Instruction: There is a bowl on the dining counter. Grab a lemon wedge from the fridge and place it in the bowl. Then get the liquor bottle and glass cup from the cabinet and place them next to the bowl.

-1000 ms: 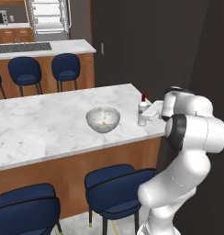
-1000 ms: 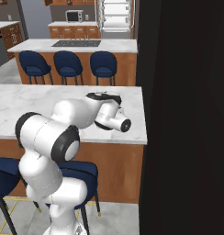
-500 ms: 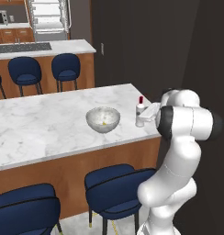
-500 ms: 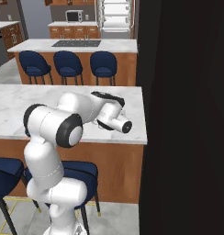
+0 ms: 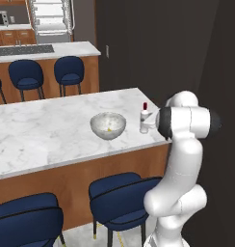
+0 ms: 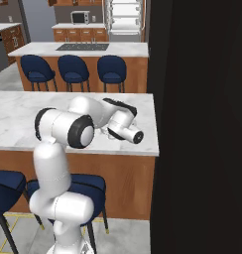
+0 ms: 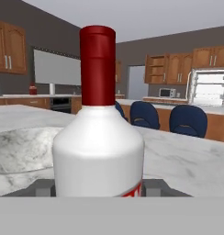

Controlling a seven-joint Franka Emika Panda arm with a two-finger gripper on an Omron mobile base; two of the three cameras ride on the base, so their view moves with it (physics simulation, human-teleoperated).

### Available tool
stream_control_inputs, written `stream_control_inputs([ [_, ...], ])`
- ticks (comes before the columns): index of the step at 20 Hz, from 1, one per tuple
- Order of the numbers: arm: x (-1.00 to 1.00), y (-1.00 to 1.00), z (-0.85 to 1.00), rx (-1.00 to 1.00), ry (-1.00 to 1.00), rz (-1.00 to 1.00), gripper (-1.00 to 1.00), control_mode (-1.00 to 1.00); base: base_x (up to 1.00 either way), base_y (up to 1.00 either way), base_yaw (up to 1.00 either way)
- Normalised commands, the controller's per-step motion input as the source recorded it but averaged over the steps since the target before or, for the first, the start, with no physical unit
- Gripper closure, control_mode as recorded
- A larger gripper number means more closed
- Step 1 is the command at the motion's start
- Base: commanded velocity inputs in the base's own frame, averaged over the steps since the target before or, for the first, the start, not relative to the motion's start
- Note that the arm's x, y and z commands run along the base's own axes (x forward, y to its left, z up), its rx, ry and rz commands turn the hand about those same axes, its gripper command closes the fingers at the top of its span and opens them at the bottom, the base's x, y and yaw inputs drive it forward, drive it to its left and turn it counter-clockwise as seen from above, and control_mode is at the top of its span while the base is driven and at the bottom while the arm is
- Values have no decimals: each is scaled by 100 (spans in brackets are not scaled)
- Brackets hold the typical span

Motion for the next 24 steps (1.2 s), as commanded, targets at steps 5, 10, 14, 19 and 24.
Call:
stream_control_inputs([
  [5,30,0,-17,0,0,0,100,-100,0,0,0],
  [10,28,0,-21,0,0,0,100,-100,0,0,0],
  [14,30,0,-24,0,0,0,100,-100,0,0,0],
  [19,33,0,-19,0,0,1,100,-100,0,0,0],
  [24,32,0,-18,0,0,0,100,-100,0,0,0],
])
